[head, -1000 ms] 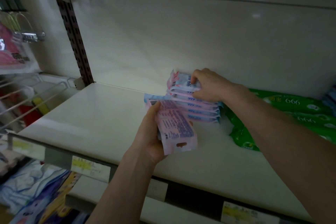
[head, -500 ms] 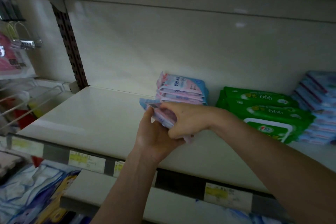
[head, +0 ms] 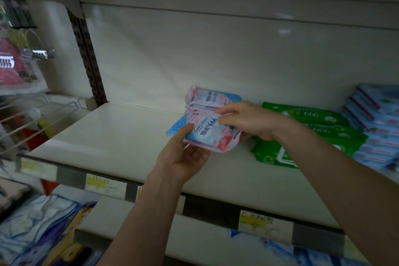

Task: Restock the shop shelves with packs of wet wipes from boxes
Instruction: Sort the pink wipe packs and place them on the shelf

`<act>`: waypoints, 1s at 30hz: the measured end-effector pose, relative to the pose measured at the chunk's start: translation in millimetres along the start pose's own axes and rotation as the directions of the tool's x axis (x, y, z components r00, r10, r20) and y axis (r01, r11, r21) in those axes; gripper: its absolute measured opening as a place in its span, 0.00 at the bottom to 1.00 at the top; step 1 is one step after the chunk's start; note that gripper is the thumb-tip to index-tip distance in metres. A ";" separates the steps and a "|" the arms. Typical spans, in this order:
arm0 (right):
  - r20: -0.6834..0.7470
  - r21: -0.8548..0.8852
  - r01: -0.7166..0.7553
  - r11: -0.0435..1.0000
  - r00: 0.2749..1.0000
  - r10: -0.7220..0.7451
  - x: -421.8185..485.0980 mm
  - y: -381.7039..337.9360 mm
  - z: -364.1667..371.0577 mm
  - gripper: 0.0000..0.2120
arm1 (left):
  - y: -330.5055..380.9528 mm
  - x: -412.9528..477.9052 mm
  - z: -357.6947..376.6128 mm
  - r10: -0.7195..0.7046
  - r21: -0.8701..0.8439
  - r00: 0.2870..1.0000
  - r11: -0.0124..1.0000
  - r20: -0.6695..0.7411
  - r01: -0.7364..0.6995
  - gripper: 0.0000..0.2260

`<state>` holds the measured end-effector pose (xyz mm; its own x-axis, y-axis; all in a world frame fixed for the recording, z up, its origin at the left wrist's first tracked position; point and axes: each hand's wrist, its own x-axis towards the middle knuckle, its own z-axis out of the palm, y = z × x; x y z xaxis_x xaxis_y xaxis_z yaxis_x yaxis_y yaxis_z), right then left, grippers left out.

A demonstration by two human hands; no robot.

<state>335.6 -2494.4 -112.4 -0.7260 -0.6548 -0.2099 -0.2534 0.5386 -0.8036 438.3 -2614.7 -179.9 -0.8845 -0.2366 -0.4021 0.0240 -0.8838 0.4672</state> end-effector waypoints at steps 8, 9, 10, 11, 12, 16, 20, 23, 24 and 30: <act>0.015 -0.065 -0.023 0.998 1.000 0.024 5.7 -2.4 7.8 0.11 | -1.4 -2.3 13.1 -0.042 0.258 0.972 0.966 0.232 -0.019 0.08; -0.004 -0.035 -0.028 0.999 1.000 0.028 9.1 -2.6 10.3 0.13 | -0.3 -2.2 15.9 -0.058 0.307 0.970 0.952 0.238 -0.018 0.08; -0.051 0.010 -0.020 1.000 0.998 0.021 14.0 -2.3 12.0 0.15 | 0.8 -1.7 17.7 -0.069 0.340 0.967 0.940 0.243 -0.019 0.08; -0.119 0.057 0.001 0.998 0.993 0.005 18.6 -2.3 14.0 0.14 | 1.8 -1.6 18.9 -0.080 0.360 0.965 0.933 0.251 -0.016 0.07; -0.197 0.109 0.034 0.993 0.980 -0.012 21.7 -3.3 15.6 0.12 | 3.3 -1.5 18.8 -0.093 0.380 0.963 0.925 0.253 -0.010 0.07; -0.358 0.443 0.122 0.888 0.933 0.050 34.0 -8.0 9.5 0.10 | 16.1 3.5 11.6 -0.083 0.419 0.973 0.908 0.216 -0.016 0.13; -0.391 0.529 0.141 0.837 0.916 0.093 34.4 -8.4 -9.0 0.12 | 44.1 23.7 18.6 0.054 0.372 0.997 0.925 0.059 -0.072 0.01; -0.411 0.607 0.129 0.784 0.895 0.171 33.4 -3.1 -22.8 0.05 | 65.1 44.3 41.5 0.175 0.509 0.984 0.846 0.019 -0.160 0.06; -0.425 0.619 0.127 0.775 0.884 0.194 34.8 0.1 -27.6 0.05 | 70.7 51.4 51.3 0.214 0.572 0.976 0.798 0.025 -0.190 0.07; -0.390 0.560 0.029 0.828 0.891 0.232 45.7 15.5 -44.7 0.07 | 92.2 94.6 85.5 0.508 0.885 0.861 0.394 0.018 -0.250 0.07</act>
<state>270.0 -2492.2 -109.5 -0.9551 -0.2517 -0.1566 0.1270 0.1297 -0.9834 317.0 -2684.1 -107.5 -0.7582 -0.6450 -0.0950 -0.1811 0.0684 0.9811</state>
